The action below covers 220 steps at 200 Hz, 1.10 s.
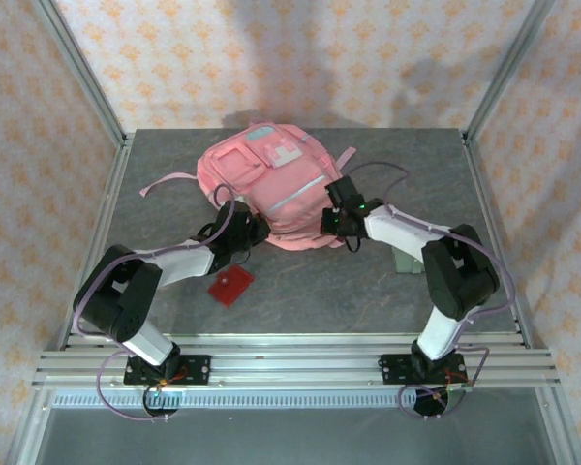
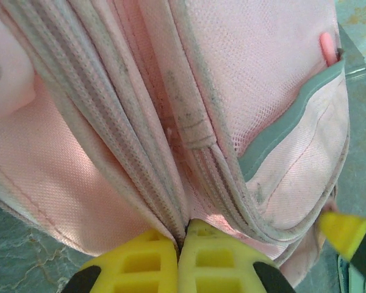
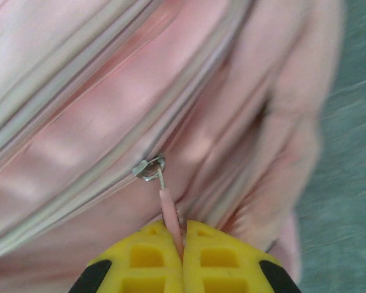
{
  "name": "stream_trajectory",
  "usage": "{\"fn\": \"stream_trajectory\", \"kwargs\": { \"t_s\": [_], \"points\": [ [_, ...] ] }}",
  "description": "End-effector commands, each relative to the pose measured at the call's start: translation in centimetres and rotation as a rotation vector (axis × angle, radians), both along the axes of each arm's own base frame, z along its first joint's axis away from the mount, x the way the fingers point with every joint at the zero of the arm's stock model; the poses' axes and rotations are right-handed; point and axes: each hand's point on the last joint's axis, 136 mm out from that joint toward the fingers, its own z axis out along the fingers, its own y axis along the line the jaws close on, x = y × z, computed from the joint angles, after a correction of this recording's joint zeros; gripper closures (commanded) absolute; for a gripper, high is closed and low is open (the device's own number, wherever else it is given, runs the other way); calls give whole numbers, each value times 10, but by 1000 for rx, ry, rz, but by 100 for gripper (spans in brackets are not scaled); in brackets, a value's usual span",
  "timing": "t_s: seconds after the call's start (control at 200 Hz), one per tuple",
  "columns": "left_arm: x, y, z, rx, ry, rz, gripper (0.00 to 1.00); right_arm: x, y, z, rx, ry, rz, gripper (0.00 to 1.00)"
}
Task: Pack the student bag
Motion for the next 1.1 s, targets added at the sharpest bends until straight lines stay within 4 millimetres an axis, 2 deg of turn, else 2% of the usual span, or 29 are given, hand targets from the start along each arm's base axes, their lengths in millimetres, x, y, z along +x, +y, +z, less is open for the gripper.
{"fn": "stream_trajectory", "kwargs": {
  "t_s": [0.0, 0.075, 0.18, 0.335, 0.45, 0.566, 0.696, 0.826, 0.891, 1.001, 1.096],
  "points": [
    [4, 27, 1, 97, -21, 50, 100, 4, -69, 5, -160, -30, -207, 100],
    [7, 23, 2, 101, -26, 26, 100, 6, -56, 11, -101, -47, -167, 100],
    [12, 12, 9, 100, -55, -33, 100, -2, -54, 7, -110, -34, -142, 100],
    [23, -3, 25, 150, -111, -119, 100, -32, -58, 5, -103, -21, -122, 100],
    [36, 2, 35, 231, -147, -128, 100, -59, -47, 10, -33, -18, -93, 100],
    [53, 23, 37, 247, -143, -82, 100, -80, -10, 17, 76, -22, -18, 100],
    [73, 59, 33, 244, -114, 11, 100, -93, 47, 23, 165, -29, 101, 100],
    [90, 91, 38, 240, -95, 96, 100, -87, 97, 32, 257, -38, 187, 100],
    [93, 100, 45, 236, -99, 124, 100, -78, 114, 36, 310, -51, 199, 100],
    [85, 99, 54, 210, -100, 123, 63, -66, 131, 38, 330, -54, 212, 100],
    [61, 89, 49, 156, -68, 94, 51, -63, 136, 38, 339, -59, 218, 100]
  ]
}}
